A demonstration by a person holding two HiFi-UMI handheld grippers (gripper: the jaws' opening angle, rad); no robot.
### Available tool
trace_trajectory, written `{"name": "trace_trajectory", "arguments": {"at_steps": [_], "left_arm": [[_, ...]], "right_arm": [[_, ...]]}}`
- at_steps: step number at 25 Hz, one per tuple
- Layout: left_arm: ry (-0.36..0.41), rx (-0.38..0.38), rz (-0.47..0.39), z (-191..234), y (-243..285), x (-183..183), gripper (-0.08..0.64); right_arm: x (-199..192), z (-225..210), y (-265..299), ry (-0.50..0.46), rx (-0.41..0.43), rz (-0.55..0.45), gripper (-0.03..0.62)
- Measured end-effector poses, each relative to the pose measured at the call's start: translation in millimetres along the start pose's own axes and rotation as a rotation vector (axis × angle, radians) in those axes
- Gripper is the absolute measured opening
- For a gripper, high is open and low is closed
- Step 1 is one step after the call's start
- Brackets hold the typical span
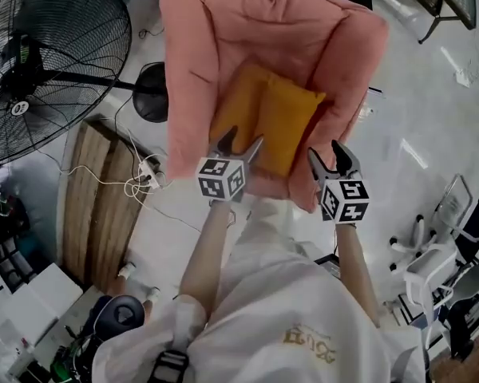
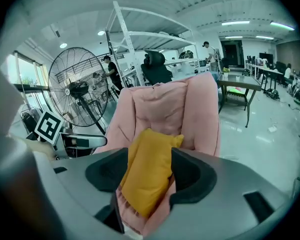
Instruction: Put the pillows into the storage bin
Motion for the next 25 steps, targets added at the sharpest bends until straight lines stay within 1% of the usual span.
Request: {"name": "trace_trajectory", "arguments": {"at_steps": [6, 14, 18, 20, 23, 25], "left_arm": [[-0.001, -0.023, 0.068, 8.3, 23.4, -21.9, 0.333], [0.015, -0.057, 0.131, 0.6, 45.1, -46.9, 0.337], [0.019, -0.061, 0.157, -4.2, 56.8, -59.1, 0.341], [0.023, -0.059, 0.169, -5.3, 62.7, -64.8, 0.342], [0.022, -0.066, 0.19, -6.7, 72.5, -74.2, 0.344], [0.025, -0.075, 0.204, -6.8, 80.7, -79.6, 0.347]], "right_arm": [[-12.4, -7.0, 20.6, 0.023, -0.001, 0.048, 0.27], [-34.6, -7.6, 39.1, 0.058, 0.003, 0.109, 0.27], [-42.8, -10.3, 47.5, 0.065, 0.011, 0.14, 0.27], [-47.0, -12.8, 52.0, 0.092, 0.022, 0.147, 0.272], [-52.5, -19.2, 58.8, 0.173, 0.052, 0.135, 0.286], [-55.8, -25.2, 64.9, 0.193, 0.056, 0.134, 0.299]]}}
Point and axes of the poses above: the fingertips, and each gripper's own axes: y forward along the fingers, z to its left, x out of its top, the point moved 2 cm from there along -y, backward along the fingers, and after that the axes turned 8 degrees about x, right-handed, at the moved point
